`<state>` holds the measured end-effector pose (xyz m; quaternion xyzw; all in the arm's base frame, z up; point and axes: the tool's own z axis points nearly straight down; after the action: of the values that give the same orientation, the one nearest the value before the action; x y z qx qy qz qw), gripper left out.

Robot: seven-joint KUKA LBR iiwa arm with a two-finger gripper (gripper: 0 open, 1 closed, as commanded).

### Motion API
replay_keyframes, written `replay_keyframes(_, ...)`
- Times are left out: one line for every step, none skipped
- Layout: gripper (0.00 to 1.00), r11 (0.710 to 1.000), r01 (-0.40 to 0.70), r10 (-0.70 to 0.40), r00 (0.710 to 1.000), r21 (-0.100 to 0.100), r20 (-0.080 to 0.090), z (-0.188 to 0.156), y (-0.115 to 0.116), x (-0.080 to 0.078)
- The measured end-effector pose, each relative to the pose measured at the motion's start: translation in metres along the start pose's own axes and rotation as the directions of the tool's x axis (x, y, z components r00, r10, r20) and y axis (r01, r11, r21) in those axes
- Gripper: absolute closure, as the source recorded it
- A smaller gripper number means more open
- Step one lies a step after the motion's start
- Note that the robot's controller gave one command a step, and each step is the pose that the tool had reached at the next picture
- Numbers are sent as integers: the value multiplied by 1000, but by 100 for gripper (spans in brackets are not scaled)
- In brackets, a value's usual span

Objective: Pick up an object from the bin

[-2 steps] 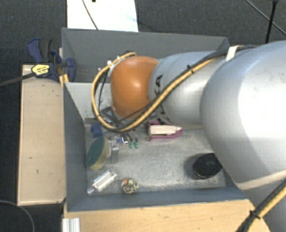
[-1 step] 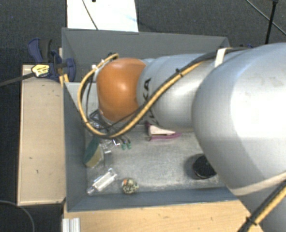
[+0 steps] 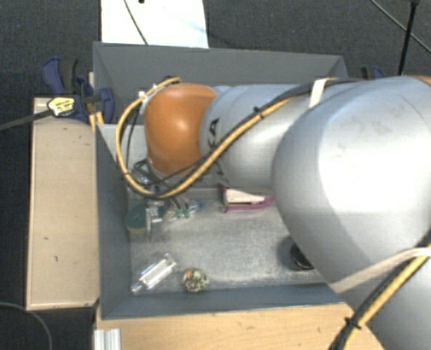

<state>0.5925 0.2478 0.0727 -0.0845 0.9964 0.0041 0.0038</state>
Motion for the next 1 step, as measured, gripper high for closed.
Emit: replay_keyframes(0, 1000, 0, 0, 1000, -2, 2, -1, 1, -1)
